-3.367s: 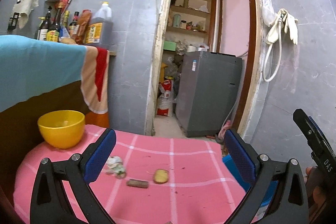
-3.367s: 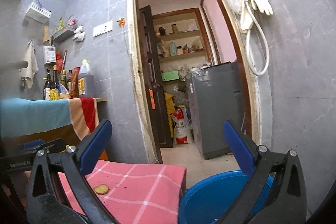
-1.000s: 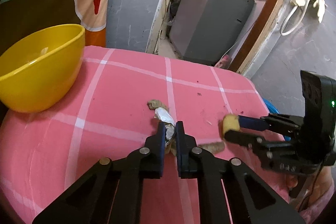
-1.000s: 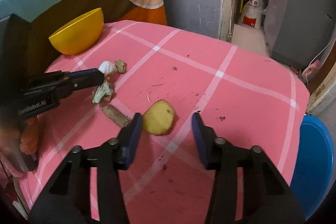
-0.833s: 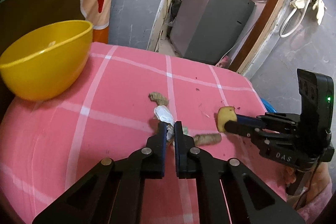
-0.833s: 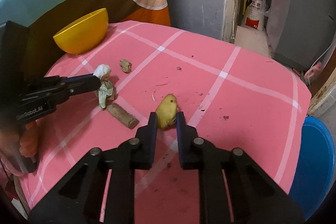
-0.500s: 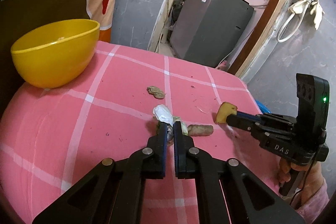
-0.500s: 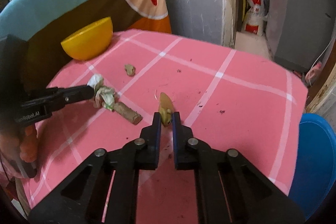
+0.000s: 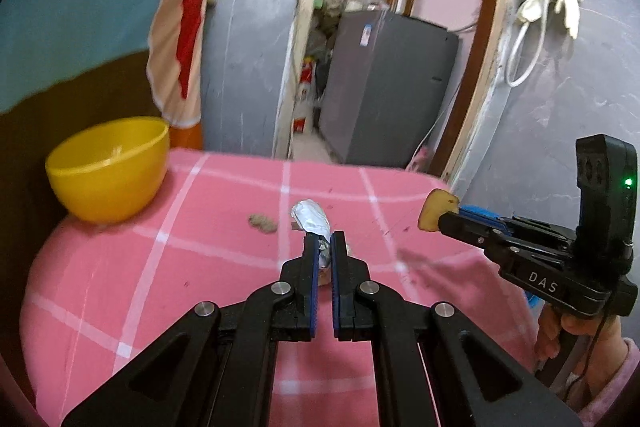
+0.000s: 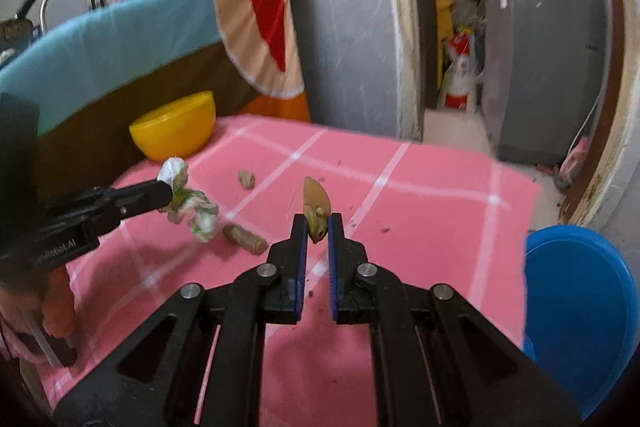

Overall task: Collect trash
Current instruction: 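Lift the foil and peel and carry them over the blue bucket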

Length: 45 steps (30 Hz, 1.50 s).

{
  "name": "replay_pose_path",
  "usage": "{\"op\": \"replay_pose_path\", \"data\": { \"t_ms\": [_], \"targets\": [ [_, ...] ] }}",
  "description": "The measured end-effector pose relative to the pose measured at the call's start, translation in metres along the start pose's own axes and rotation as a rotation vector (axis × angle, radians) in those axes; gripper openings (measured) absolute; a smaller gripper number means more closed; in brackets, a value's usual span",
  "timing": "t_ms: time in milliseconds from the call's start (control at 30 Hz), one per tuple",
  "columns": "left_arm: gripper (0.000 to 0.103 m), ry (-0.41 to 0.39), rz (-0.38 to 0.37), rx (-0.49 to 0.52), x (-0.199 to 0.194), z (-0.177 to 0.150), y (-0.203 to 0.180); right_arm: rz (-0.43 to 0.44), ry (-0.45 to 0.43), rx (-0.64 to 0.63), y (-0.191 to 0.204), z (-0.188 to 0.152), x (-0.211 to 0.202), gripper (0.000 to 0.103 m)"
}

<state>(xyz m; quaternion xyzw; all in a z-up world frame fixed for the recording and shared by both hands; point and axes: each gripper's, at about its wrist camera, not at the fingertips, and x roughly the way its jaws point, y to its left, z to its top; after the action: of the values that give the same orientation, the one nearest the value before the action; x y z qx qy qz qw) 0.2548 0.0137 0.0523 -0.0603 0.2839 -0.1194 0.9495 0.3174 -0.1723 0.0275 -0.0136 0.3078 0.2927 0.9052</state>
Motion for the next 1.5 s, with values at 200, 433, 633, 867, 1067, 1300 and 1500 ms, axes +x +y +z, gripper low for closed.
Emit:
{"op": "replay_pose_path", "data": {
  "t_ms": [200, 433, 633, 867, 1067, 1300, 1500],
  "targets": [
    [0.003, -0.099, -0.048, 0.019, -0.006, 0.011, -0.027, -0.100, -0.174, 0.003, -0.006, 0.002, -0.041, 0.018],
    [0.003, -0.190, -0.142, 0.065, -0.005, 0.033, -0.070, -0.275, -0.355, -0.011, -0.019, 0.005, -0.091, 0.018],
    [0.003, -0.265, -0.191, 0.108, -0.006, 0.046, -0.110, -0.400, -0.469, -0.009, -0.036, 0.002, -0.128, 0.018],
    [0.003, -0.295, -0.258, 0.149, 0.008, 0.053, -0.152, -0.508, -0.514, 0.016, -0.062, -0.007, -0.158, 0.018],
    [0.003, -0.257, -0.311, 0.136, 0.034, 0.056, -0.183, -0.553, -0.500, 0.083, -0.093, -0.018, -0.174, 0.018],
    [0.003, -0.196, -0.340, 0.163, 0.062, 0.053, -0.216, -0.575, -0.442, 0.153, -0.124, -0.029, -0.179, 0.018],
    [0.004, -0.094, -0.335, 0.167, 0.091, 0.044, -0.232, -0.544, -0.374, 0.242, -0.152, -0.035, -0.174, 0.018]
  ]
}}
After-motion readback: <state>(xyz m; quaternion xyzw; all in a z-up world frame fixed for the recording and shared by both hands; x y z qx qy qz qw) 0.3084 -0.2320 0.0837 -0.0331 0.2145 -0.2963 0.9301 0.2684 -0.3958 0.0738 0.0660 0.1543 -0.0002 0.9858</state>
